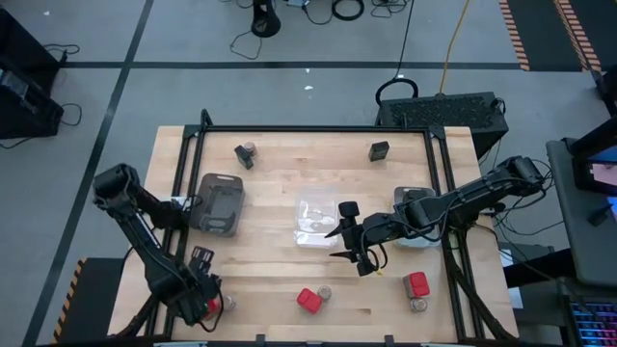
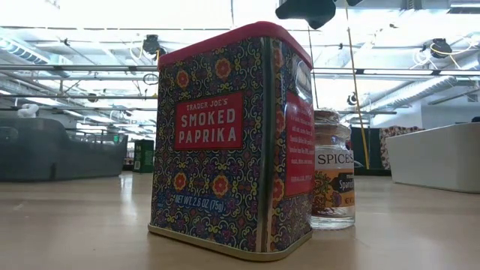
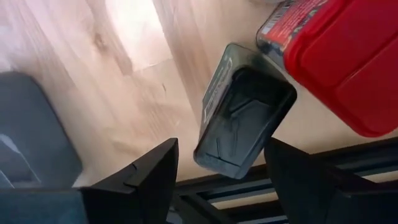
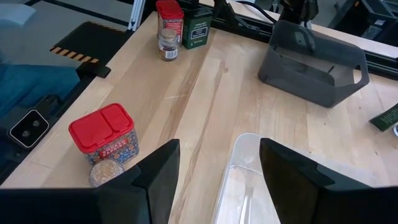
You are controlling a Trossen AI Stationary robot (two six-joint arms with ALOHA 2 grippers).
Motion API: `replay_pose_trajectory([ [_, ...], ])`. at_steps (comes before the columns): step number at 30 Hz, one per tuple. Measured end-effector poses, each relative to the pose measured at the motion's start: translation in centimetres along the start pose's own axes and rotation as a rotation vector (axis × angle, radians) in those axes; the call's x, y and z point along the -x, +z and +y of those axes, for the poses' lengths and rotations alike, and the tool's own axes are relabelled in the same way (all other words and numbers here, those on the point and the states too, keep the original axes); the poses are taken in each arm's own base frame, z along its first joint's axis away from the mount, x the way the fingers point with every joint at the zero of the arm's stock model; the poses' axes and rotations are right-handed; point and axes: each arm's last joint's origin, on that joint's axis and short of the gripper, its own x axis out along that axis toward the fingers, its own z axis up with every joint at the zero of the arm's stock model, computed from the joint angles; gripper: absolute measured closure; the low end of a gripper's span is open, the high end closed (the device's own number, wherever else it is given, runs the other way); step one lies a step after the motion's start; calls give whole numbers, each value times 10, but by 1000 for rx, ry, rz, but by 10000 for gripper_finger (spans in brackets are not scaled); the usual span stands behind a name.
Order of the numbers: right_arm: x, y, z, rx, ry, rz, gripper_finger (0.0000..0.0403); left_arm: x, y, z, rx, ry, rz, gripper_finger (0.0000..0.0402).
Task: Sort spices by type
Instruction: Put the black seasoning can into the gray bin
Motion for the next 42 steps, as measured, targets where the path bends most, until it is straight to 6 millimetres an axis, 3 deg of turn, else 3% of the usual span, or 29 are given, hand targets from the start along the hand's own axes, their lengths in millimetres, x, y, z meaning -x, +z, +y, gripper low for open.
replay_pose_trajectory([
  [30, 0, 0, 0, 4, -1, 2, 200, -15, 0, 1, -31, -16, 10, 163],
  [33, 0, 0, 0, 7, -1, 1, 200, -15, 0, 1, -47, -16, 10, 182],
  [39, 0, 0, 0, 7, -1, 1, 200, -15, 0, 1, -76, -16, 12, 260],
  [42, 0, 0, 0, 7, -1, 1, 200, -11, 0, 1, -79, -15, 16, 261],
])
